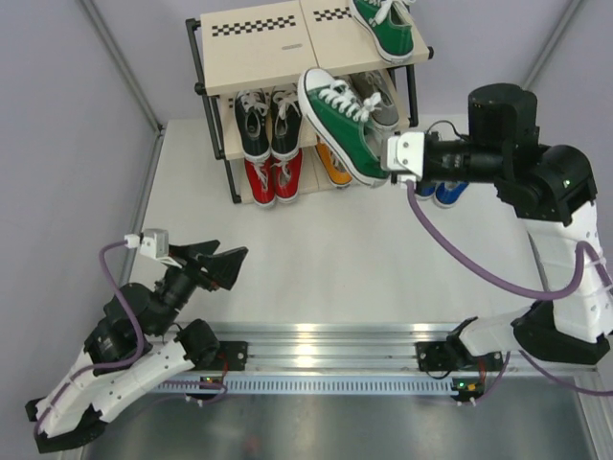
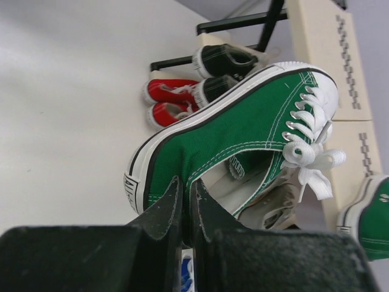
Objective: Place and organize the shoes onto the shoe shelf
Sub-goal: Place the shoe at the shoe shelf.
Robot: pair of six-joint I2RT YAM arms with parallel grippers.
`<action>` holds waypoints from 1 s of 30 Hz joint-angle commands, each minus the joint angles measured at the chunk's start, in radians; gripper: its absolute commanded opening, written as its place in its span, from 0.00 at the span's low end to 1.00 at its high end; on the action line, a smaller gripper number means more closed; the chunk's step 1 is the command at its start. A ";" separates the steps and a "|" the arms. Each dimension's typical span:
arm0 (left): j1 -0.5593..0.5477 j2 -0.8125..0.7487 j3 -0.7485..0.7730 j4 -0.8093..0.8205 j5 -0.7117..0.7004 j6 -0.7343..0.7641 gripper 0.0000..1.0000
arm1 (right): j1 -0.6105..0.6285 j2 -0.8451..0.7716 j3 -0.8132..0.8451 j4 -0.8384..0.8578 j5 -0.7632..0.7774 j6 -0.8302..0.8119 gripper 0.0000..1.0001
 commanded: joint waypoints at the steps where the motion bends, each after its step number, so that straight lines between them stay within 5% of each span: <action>1: 0.001 -0.050 -0.032 -0.050 0.013 0.048 0.98 | 0.006 0.074 0.122 0.275 0.048 0.028 0.00; 12: 0.001 -0.129 -0.062 -0.076 0.006 0.050 0.98 | 0.006 0.367 0.359 0.475 0.286 -0.076 0.00; 30: 0.001 -0.129 -0.069 -0.075 0.035 0.051 0.99 | -0.009 0.462 0.367 0.665 0.470 -0.167 0.00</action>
